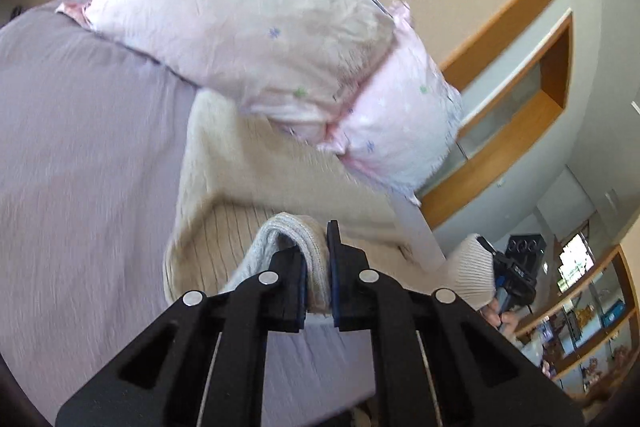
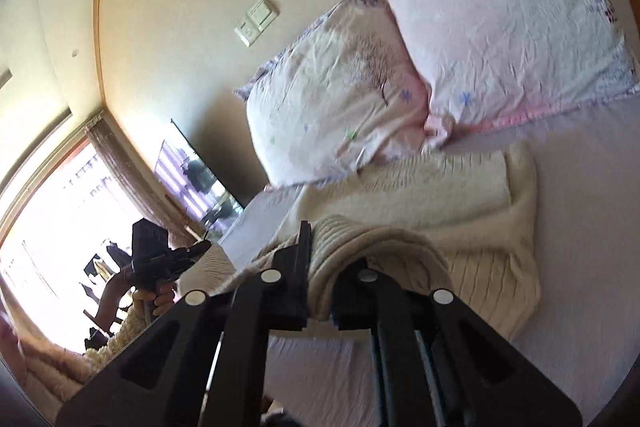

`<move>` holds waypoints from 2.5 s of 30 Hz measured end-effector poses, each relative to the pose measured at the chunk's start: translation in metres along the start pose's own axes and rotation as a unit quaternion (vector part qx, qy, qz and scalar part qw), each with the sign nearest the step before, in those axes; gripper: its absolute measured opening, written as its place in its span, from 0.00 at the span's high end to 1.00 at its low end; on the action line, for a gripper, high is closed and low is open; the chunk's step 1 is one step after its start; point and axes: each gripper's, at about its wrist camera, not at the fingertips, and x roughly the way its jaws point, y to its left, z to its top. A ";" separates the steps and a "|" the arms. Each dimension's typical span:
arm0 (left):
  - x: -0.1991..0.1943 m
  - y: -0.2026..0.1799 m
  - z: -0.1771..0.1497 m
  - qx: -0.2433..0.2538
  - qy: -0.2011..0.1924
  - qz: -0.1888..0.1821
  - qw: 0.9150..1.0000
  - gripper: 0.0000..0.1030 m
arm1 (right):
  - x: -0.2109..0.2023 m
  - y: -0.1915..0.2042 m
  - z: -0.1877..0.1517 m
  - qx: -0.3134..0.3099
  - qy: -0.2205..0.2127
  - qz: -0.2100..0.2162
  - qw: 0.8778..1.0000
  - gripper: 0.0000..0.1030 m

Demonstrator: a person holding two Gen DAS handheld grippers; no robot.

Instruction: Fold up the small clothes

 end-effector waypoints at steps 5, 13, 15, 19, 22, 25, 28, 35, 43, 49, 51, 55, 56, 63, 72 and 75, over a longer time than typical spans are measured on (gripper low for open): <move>0.103 0.037 0.087 -0.036 -0.011 0.083 0.996 0.92 | 0.084 -0.075 0.068 0.072 -0.030 -0.090 0.993 0.93; 0.157 0.074 0.103 -0.075 0.029 0.089 0.993 0.73 | 0.146 -0.158 0.054 0.184 0.014 -0.174 0.967 0.34; 0.136 0.074 0.103 -0.088 0.013 0.071 0.994 0.01 | 0.129 -0.139 0.056 0.145 -0.036 -0.173 0.974 0.02; 0.103 0.080 0.100 -0.095 0.002 0.085 0.992 0.01 | 0.100 -0.119 0.055 0.103 -0.085 -0.122 0.984 0.02; 0.106 0.096 0.090 -0.116 0.049 0.087 0.988 0.16 | 0.096 -0.125 0.050 0.117 -0.079 -0.115 0.983 0.02; 0.118 0.105 0.078 -0.123 0.090 0.081 0.985 0.32 | 0.100 -0.136 0.051 0.149 -0.070 -0.105 0.981 0.02; 0.126 0.100 0.073 -0.116 0.113 0.058 0.985 0.42 | 0.100 -0.140 0.052 0.161 -0.075 -0.095 0.980 0.02; 0.148 0.084 0.062 -0.166 0.115 0.009 0.979 0.75 | 0.088 -0.134 0.058 0.170 -0.086 -0.059 0.980 0.02; 0.212 -0.074 0.064 -0.120 0.107 -0.162 0.974 0.76 | 0.037 -0.130 0.070 0.150 -0.149 -0.062 0.975 0.02; 0.360 -0.142 0.004 -0.177 0.247 -0.236 0.923 0.68 | 0.027 -0.163 0.075 0.173 -0.103 -0.095 0.975 0.02; 0.353 -0.146 0.004 -0.161 0.233 -0.241 0.928 0.39 | 0.027 -0.173 0.073 0.195 -0.077 -0.096 0.973 0.02; 0.291 -0.142 0.031 -0.030 0.142 -0.121 0.982 0.11 | 0.044 -0.182 0.068 0.211 0.002 -0.132 0.969 0.02; 0.279 -0.138 0.036 0.000 0.127 -0.070 0.989 0.06 | 0.053 -0.185 0.064 0.220 0.027 -0.137 0.966 0.02; 0.296 -0.093 0.023 0.030 0.193 0.071 0.978 0.06 | 0.092 -0.194 0.040 0.242 0.116 -0.112 0.957 0.05; 0.296 -0.076 0.006 0.006 0.169 0.010 0.985 0.54 | 0.101 -0.208 0.020 0.311 0.098 -0.024 0.945 0.65; 0.259 -0.071 0.012 0.015 0.169 -0.024 0.985 0.61 | 0.113 -0.193 0.015 0.312 0.108 0.052 0.943 0.67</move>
